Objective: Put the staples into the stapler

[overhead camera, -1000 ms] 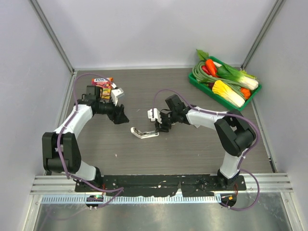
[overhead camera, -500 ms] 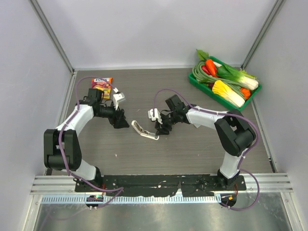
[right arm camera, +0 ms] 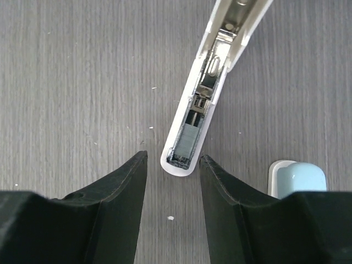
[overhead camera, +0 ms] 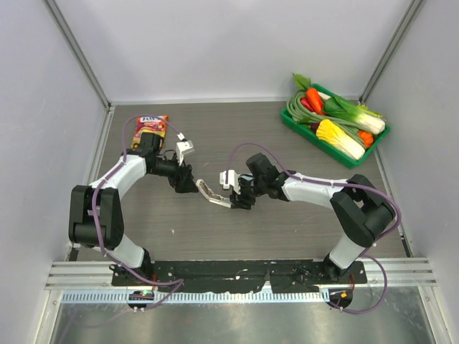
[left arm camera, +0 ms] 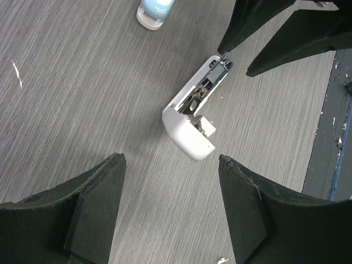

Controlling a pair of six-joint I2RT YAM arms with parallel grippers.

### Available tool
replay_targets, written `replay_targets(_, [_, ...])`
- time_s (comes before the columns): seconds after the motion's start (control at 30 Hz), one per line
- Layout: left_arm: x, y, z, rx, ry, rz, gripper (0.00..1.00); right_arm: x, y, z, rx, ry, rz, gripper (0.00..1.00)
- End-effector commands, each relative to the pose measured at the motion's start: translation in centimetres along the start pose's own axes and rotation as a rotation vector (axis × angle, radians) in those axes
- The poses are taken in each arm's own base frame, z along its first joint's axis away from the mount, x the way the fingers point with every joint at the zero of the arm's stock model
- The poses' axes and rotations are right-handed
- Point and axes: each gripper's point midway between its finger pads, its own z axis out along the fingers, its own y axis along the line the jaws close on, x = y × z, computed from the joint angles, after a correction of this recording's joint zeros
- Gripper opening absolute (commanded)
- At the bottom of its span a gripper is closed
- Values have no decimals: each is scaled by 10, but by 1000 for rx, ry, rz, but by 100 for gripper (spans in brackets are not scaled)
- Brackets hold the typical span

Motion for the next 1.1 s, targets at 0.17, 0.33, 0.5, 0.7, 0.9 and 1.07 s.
replay_targets(0.17, [-13, 1, 7, 13, -28, 39, 72, -6, -32, 8, 156, -21, -41, 49])
replay_targets(0.33, [-11, 1, 9, 20, -27, 35, 72, -1, -26, 13, 115, -8, -28, 49])
replay_targets(0.5, [-9, 0, 10, 24, -24, 31, 72, -4, -17, 13, 74, -23, -9, 49])
replay_targets(0.7, [-9, -1, 10, 28, -26, 28, 71, -15, -12, 7, 42, -63, 24, 49])
replay_targets(0.9, [-9, -2, 10, 29, -25, 28, 71, -21, -10, 5, 26, -75, 51, 49])
replay_targets(1.07, [-9, -2, 11, 30, -26, 25, 71, -25, -16, 3, 60, -74, 116, 49])
